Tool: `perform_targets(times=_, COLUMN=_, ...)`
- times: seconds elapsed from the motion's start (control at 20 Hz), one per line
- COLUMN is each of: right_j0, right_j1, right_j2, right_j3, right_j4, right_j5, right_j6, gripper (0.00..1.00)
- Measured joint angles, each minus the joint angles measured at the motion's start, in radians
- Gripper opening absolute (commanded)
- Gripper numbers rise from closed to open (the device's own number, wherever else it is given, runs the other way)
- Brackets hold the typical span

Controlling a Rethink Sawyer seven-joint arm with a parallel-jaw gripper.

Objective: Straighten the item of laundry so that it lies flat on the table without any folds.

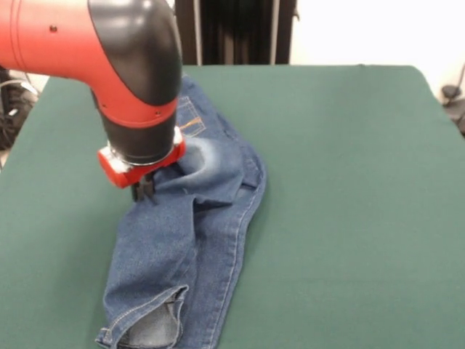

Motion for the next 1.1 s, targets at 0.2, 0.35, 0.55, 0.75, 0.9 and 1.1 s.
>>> perform_targets(times=0.2, right_j0=-0.007, right_j1=-0.003, right_j2=0.003, right_j3=-0.004, right_j4=-0.016, right_j5=0.0, right_j6=0.0, gripper=0.0)
perform_targets(times=0.35, right_j0=-0.015, right_j1=-0.006, right_j2=0.019, right_j3=-0.008, right_j4=-0.035, right_j5=0.0, right_j6=0.0, gripper=0.0)
perform_targets(times=0.55, right_j0=-0.026, right_j1=-0.006, right_j2=0.041, right_j3=-0.009, right_j4=-0.05, right_j5=0.0, right_j6=-0.001, gripper=0.0)
perform_targets(times=0.75, right_j0=-0.038, right_j1=-0.006, right_j2=0.056, right_j3=-0.009, right_j4=-0.064, right_j5=0.0, right_j6=-0.001, gripper=0.0)
perform_targets(times=0.9, right_j0=-0.055, right_j1=-0.006, right_j2=0.077, right_j3=-0.011, right_j4=-0.073, right_j5=0.001, right_j6=-0.002, gripper=0.0)
perform_targets(times=1.1, right_j0=-0.066, right_j1=-0.001, right_j2=0.099, right_j3=-0.027, right_j4=-0.075, right_j5=0.001, right_j6=-0.016, gripper=0.0)
